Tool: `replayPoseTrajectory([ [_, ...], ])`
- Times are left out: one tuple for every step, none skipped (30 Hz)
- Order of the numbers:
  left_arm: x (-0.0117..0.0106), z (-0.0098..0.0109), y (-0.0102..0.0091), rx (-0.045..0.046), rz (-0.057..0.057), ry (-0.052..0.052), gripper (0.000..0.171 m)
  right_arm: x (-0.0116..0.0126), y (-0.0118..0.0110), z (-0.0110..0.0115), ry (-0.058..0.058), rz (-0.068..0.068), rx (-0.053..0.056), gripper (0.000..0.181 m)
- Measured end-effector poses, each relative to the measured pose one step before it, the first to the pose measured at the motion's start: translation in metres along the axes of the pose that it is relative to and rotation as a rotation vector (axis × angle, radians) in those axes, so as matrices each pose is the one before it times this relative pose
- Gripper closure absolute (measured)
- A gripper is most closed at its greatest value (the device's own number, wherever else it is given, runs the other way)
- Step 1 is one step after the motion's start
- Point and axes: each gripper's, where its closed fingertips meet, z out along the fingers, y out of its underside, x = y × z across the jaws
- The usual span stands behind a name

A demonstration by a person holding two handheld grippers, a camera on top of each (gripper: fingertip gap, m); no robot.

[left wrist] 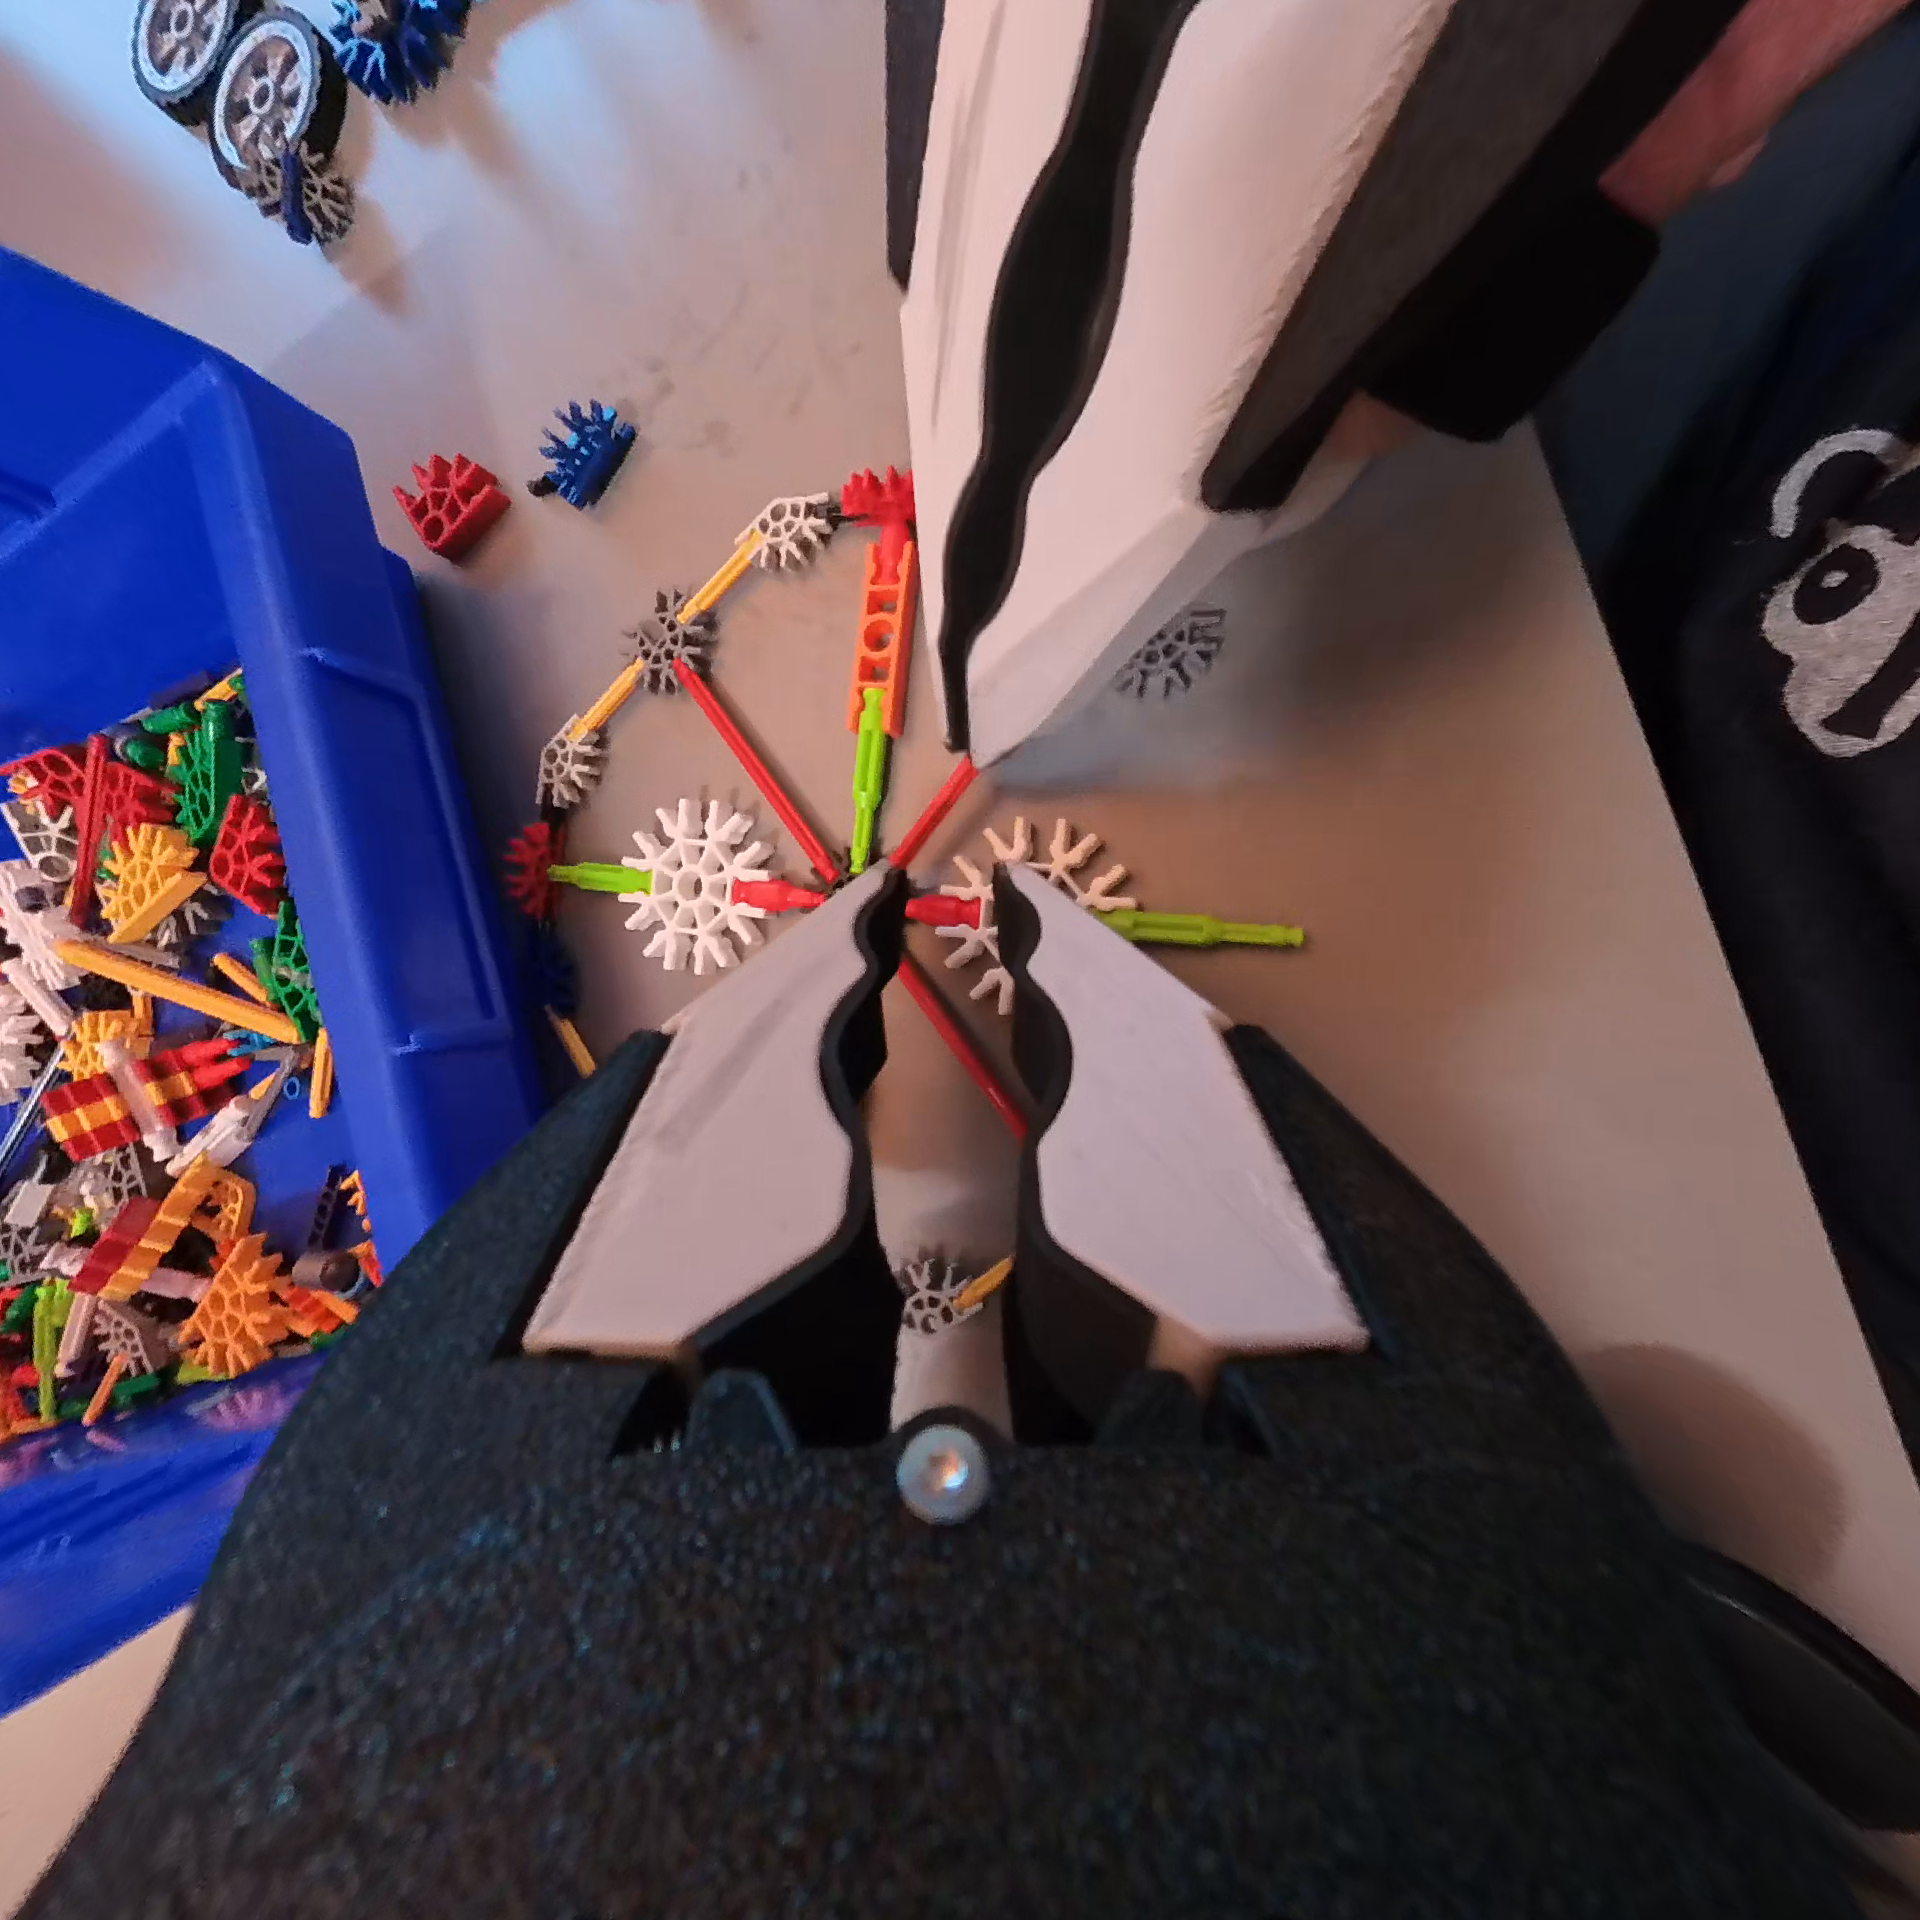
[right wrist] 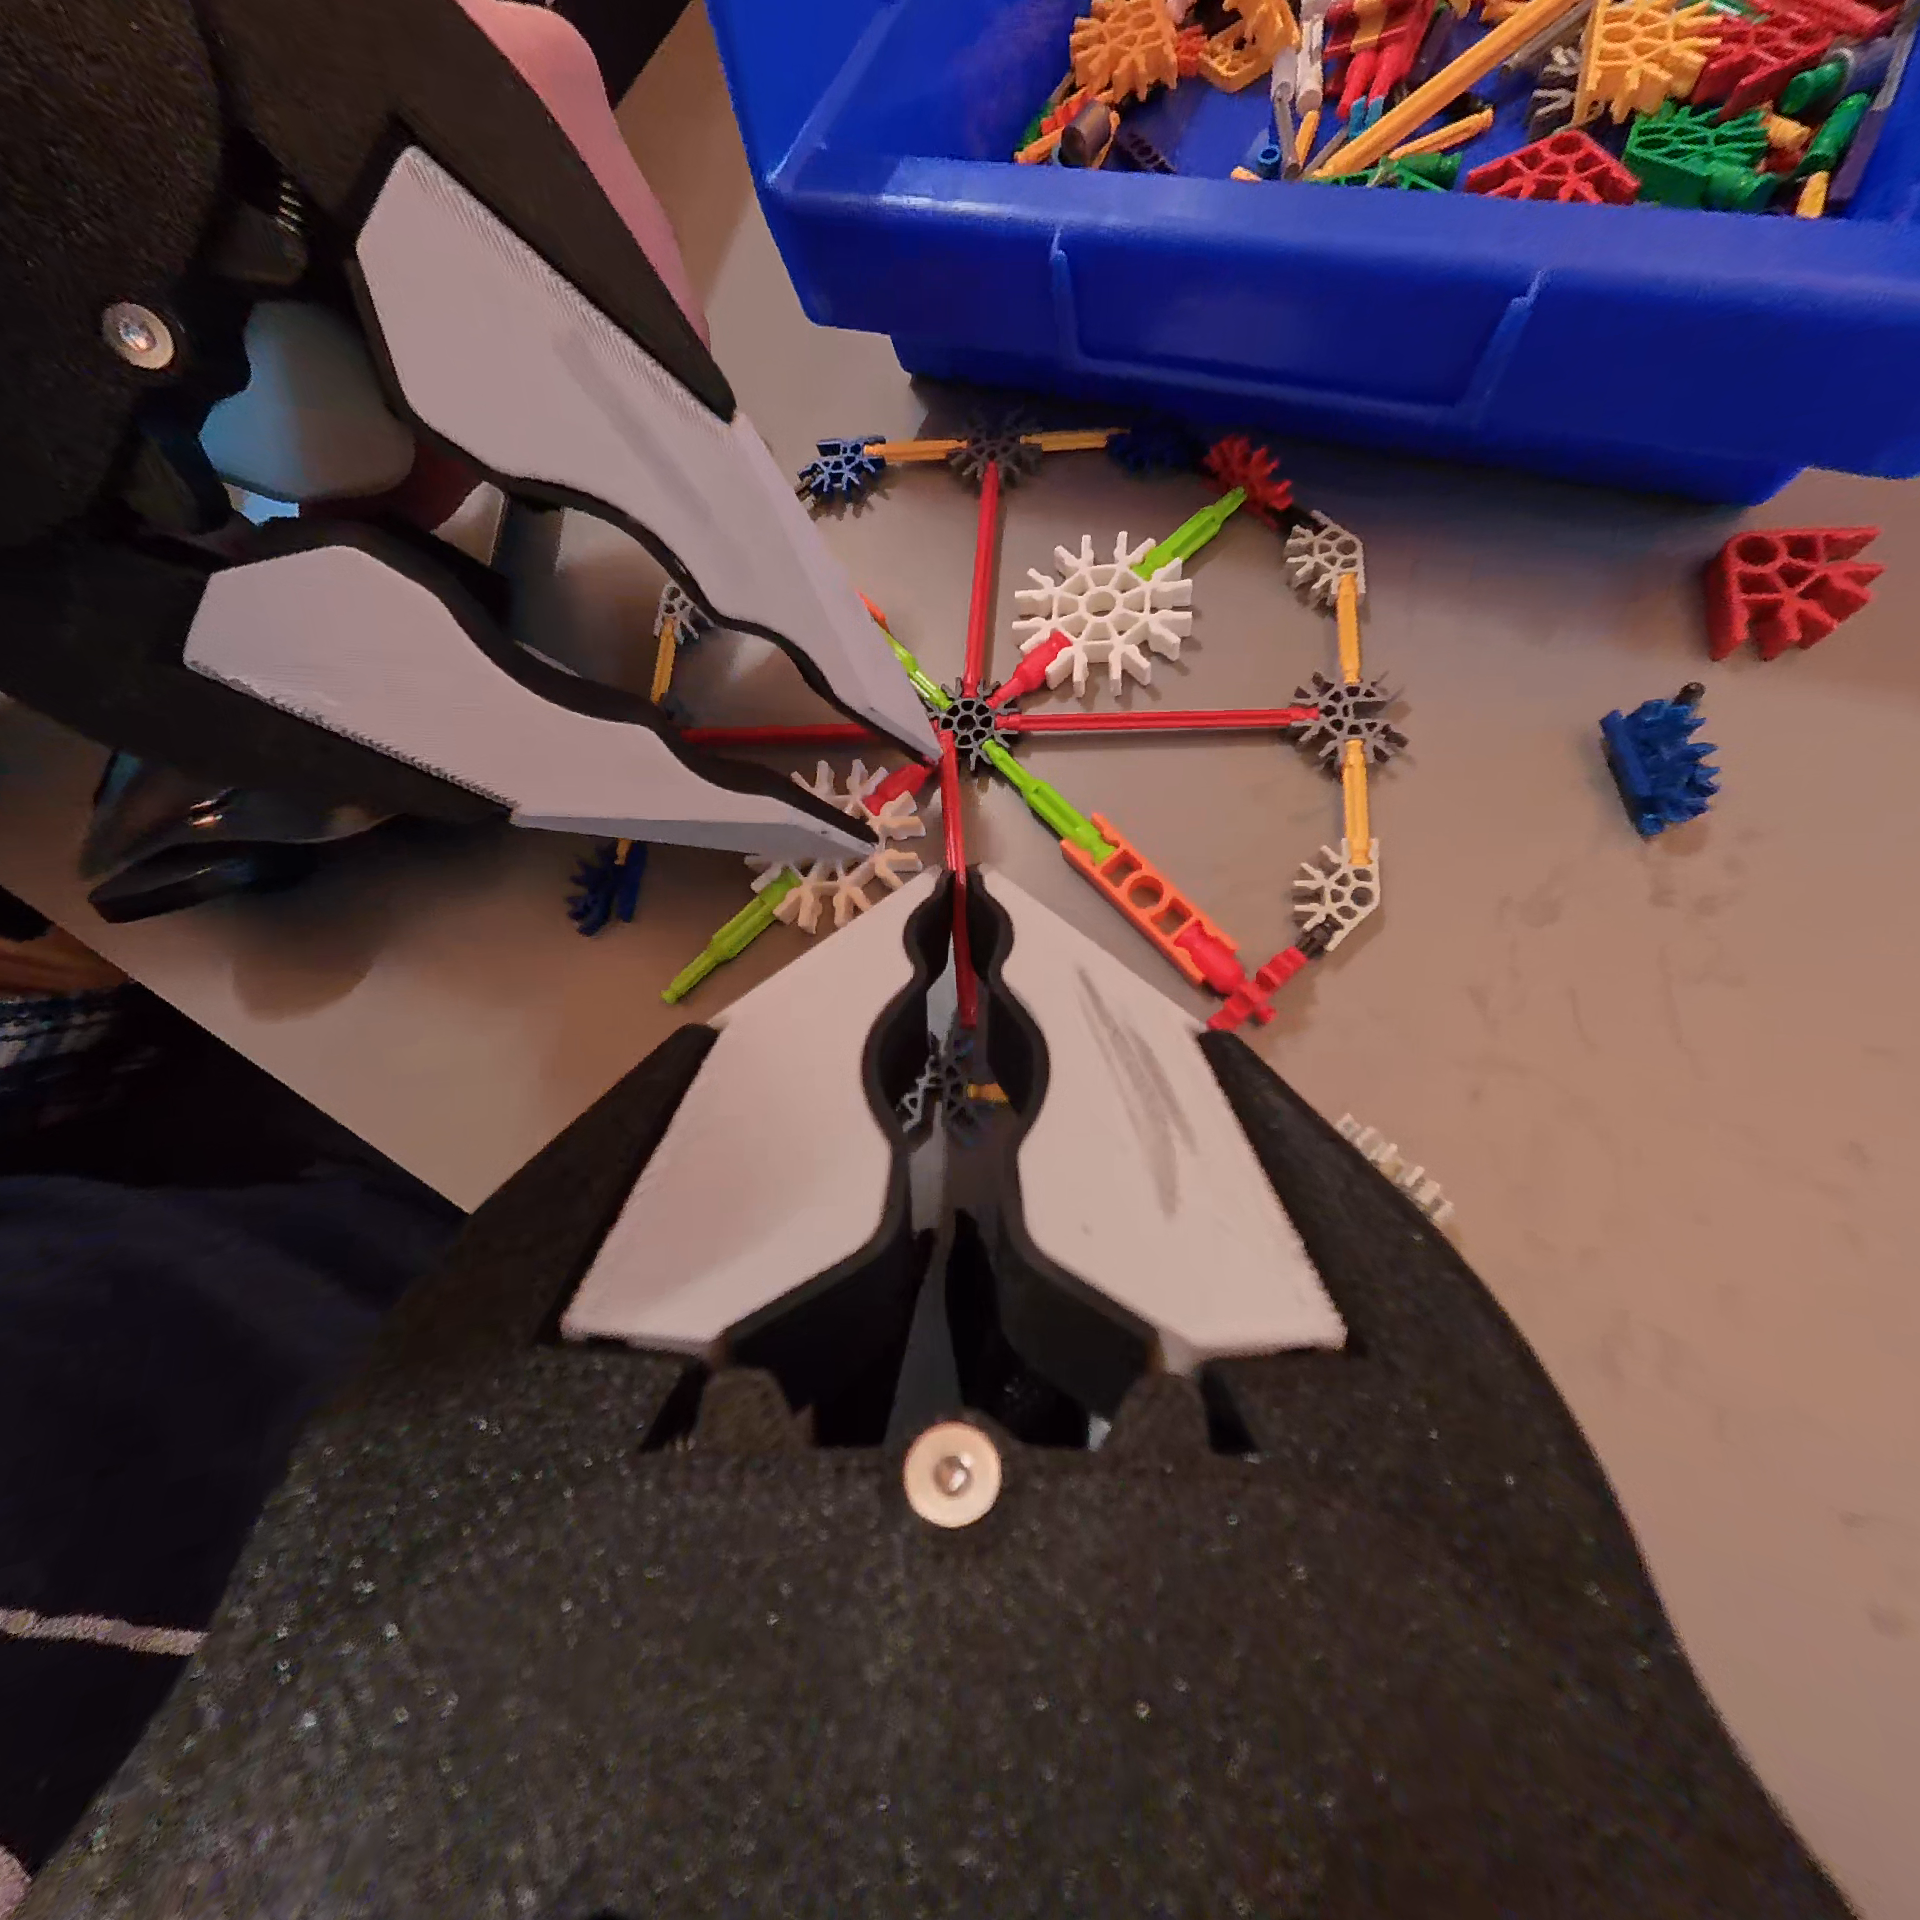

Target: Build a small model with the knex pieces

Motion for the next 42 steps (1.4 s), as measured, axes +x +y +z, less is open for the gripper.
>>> replayPoseTrajectory([
  [-0.00076,-0.00031,0.00020,-0.00118,-0.0002,-0.0024,0.155,0.00072,-0.00016,-0.00084,0.0014,0.0019,0.0019,0.181],
  [-0.00086,-0.00073,-0.00009,0.00116,-0.0006,-0.0017,0.155,0.00053,-0.00114,-0.00118,-0.0010,0.0093,0.0086,0.181],
  [-0.00077,-0.00085,0.00006,0.00038,-0.0014,0.0000,0.155,0.00059,-0.00105,-0.00130,0.0005,0.0081,0.0076,0.181],
  [-0.00105,-0.00072,0.00015,-0.00139,-0.0003,-0.0009,0.155,0.00124,-0.00105,-0.00134,0.0066,0.0007,0.0085,0.181],
  [-0.00095,-0.00048,0.00016,-0.00132,0.0021,-0.0015,0.155,0.00090,-0.00024,-0.00064,0.0050,-0.0015,0.0024,0.181],
  [-0.00051,-0.00011,0.00011,-0.00199,0.0024,0.0007,0.155,0.00013,0.00096,0.00050,-0.0006,0.0016,-0.0048,0.181],
  [0.00034,0.00051,-0.00003,-0.00218,0.0028,0.0050,0.155,0.00006,0.00104,0.00103,-0.0006,0.0014,-0.0027,0.181],
  [0.00047,0.00079,0.00010,-0.00349,0.0045,0.0037,0.155,-0.00032,0.00128,0.00135,-0.0011,-0.0009,-0.0041,0.181],
  [-0.00016,0.00102,0.00010,-0.00416,0.0048,-0.0011,0.155,-0.00101,0.00097,0.00117,-0.0046,0.0005,-0.0031,0.181],
  [0.00003,0.00073,-0.00048,-0.00004,0.0022,-0.0002,0.156,-0.00044,0.00069,0.00081,-0.0006,-0.0003,-0.0023,0.181],
  [0.00037,0.00038,-0.00051,-0.00059,-0.0006,0.0030,0.156,0.00023,0.00066,0.00048,0.0029,-0.0018,-0.0022,0.181],
  [0.00002,0.00039,-0.00036,-0.00074,0.0006,0.0006,0.156,-0.00014,0.00011,0.00007,-0.0011,0.0013,0.0008,0.181],
  [0.00008,0.00031,0.00004,-0.00208,0.0005,0.0018,0.156,-0.00053,-0.00003,-0.00002,-0.0027,0.0015,0.0007,0.181],
  [0.00041,0.00028,-0.00036,0.00055,-0.0011,0.0035,0.156,-0.00021,-0.00021,-0.00016,0.0006,-0.0009,0.0022,0.181],
  [0.00036,0.00035,0.00029,-0.00211,-0.0003,0.0024,0.156,-0.00005,-0.00054,-0.00027,0.0007,-0.0010,0.0036,0.181],
  [0.00006,0.00038,0.00024,-0.00090,0.0004,0.0009,0.157,-0.00036,0.00031,0.00025,-0.0024,0.0008,-0.0015,0.181],
  [0.00027,0.00032,-0.00003,-0.00021,-0.0012,0.0024,0.157,-0.00019,0.00057,0.00041,-0.0026,0.0013,-0.0007,0.181],
  [0.00035,0.00021,0.00004,0.00011,-0.0027,0.0033,0.158,-0.00056,0.00048,0.00039,-0.0038,0.0008,-0.0002,0.181],
  [0.00018,0.00012,0.00000,0.00007,-0.0024,0.0025,0.158,-0.00112,0.00040,0.00031,-0.0052,0.0011,-0.0004,0.181],
  [0.00017,0.00027,0.00002,0.00009,-0.0032,0.0027,0.158,-0.00133,0.00030,0.00013,-0.0051,-0.0010,-0.0010,0.181],
  [-0.00003,0.00016,-0.00007,0.00055,-0.0025,0.0009,0.158,-0.00134,-0.00018,0.00001,-0.0045,-0.0015,0.0018,0.180],
  [0.00002,0.00009,-0.00009,0.00134,-0.0014,0.0007,0.158,-0.00155,-0.00005,0.00009,-0.0073,-0.0022,-0.0010,0.180],
  [0.00005,0.00001,-0.00004,0.00127,-0.0024,0.0019,0.158,-0.00082,0.00051,0.00024,-0.0037,-0.0036,-0.0033,0.179],
  [-0.00002,-0.00001,0.00004,0.00105,-0.0031,0.0016,0.158,0.00033,0.00026,0.00030,0.0010,-0.0027,0.0002,0.179],
  [0.00010,0.00009,0.00002,0.00125,-0.0031,0.0016,0.158,0.00043,0.00049,0.00024,0.0001,-0.0008,-0.0017,0.179],
  [0.00011,0.00010,-0.00015,0.00140,-0.0013,0.0008,0.158,0.00044,0.00024,0.00002,0.0000,-0.0002,0.0001,0.179],
  [0.00004,-0.00007,-0.00011,0.00095,-0.0001,0.0002,0.158,0.00068,0.00017,-0.00004,0.0022,0.0004,0.0001,0.180],
  [-0.00020,-0.00017,-0.00005,-0.00007,-0.0006,-0.0007,0.158,0.00056,-0.00019,-0.00019,0.0012,0.0006,0.0011,0.180],
  [-0.00046,-0.00062,-0.00046,0.00350,0.0001,-0.0026,0.158,0.00080,-0.00041,-0.00039,0.0029,0.0001,0.0025,0.181],
  [-0.00062,-0.00099,-0.00025,0.00455,-0.0050,-0.0004,0.157,0.00095,-0.00134,-0.00096,0.0033,0.0019,0.0090,0.181],
  [-0.00096,-0.00111,0.00003,0.00326,-0.0081,-0.0007,0.157,0.00050,-0.00076,-0.00072,0.0013,0.0022,0.0034,0.181],
  [-0.00207,-0.00133,0.00015,0.00380,-0.0056,-0.0074,0.157,0.00001,-0.00073,-0.00066,0.0007,0.0000,0.0043,0.181],
  [-0.00174,-0.00106,0.00057,0.00034,-0.0038,-0.0046,0.158,0.00077,-0.00101,-0.00075,0.0047,-0.0003,0.0077,0.181],
  [-0.00041,-0.00080,0.00068,-0.00132,-0.0014,0.0018,0.158,0.00117,-0.00030,-0.00057,0.0042,0.0022,0.0032,0.181],
  [0.00027,-0.00024,0.00026,-0.00056,0.0010,0.0034,0.158,0.00051,0.00046,-0.00015,-0.0021,0.0080,-0.0010,0.181],
  [0.00066,0.00031,0.00040,-0.00293,0.0029,0.0038,0.158,0.00045,0.00039,0.00004,-0.0023,0.0069,0.0014,0.181],
  [0.00050,0.00074,0.00038,-0.00490,0.0048,0.0008,0.157,0.00059,0.00064,0.00027,0.0019,-0.0009,-0.0017,0.181],
  [0.00065,0.00104,0.00078,-0.00625,0.0059,0.0008,0.158,0.00008,0.00097,0.00046,0.0005,-0.0017,-0.0046,0.181],
  [0.00074,0.00087,0.00017,-0.00331,0.0055,0.0011,0.158,-0.00013,-0.00003,0.00031,-0.0016,0.0032,0.0010,0.181],
  [0.00030,0.00035,-0.00114,0.00440,0.0021,-0.0005,0.159,-0.00033,0.00010,0.00030,-0.0019,0.0016,-0.0010,0.181],
  [0.00006,0.00023,-0.00036,-0.00095,0.0007,0.0003,0.159,-0.00047,0.00072,0.00050,-0.0020,-0.0014,-0.0044,0.181],
  [-0.00010,0.00006,-0.00012,-0.00084,0.0014,-0.0007,0.159,-0.00037,0.00069,0.00041,-0.0002,-0.0007,-0.0028,0.181],
])
